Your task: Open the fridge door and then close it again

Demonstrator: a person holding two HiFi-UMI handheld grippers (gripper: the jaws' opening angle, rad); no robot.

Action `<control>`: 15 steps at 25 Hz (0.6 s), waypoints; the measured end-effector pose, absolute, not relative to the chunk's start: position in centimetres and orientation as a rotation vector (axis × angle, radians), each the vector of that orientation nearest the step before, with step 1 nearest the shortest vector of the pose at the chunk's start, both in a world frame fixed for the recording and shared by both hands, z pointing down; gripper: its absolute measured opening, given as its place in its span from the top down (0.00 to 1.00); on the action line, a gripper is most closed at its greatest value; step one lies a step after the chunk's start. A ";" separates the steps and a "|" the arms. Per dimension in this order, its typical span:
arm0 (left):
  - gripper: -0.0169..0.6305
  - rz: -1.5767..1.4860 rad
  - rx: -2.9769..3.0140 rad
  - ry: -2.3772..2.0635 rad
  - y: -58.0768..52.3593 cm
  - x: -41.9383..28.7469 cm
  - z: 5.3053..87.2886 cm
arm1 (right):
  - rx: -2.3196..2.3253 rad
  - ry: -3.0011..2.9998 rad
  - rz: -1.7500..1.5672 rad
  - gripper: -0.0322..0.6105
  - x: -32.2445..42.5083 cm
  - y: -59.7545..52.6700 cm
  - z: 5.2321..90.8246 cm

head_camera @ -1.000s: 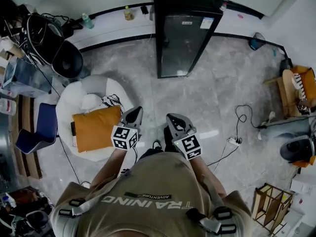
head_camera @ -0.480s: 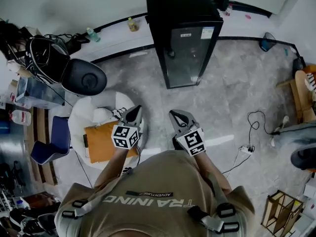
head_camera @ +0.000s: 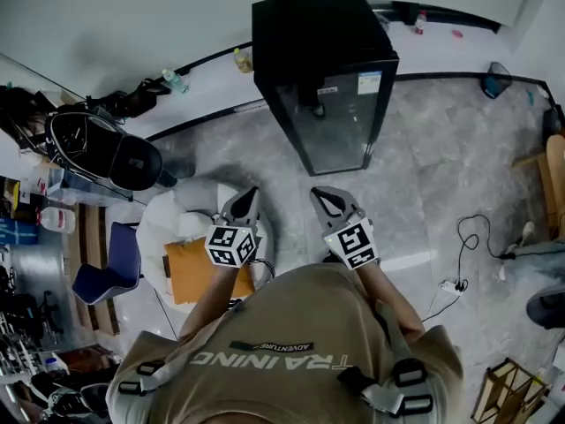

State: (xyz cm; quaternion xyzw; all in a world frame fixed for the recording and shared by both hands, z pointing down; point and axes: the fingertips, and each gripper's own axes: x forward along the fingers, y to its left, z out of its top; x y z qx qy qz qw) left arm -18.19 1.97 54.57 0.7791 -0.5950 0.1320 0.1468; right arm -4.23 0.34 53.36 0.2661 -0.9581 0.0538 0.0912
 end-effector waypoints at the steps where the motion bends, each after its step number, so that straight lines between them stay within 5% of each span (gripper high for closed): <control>1: 0.97 0.384 2.241 -1.720 1.4 -18.0 54.6 | 0.784 -2.849 0.162 0.96 -4.1 -0.3 53.5; 15: 0.97 0.423 2.120 -1.711 -0.8 -17.3 56.8 | 0.673 -2.835 0.289 0.96 -4.8 -4.3 56.9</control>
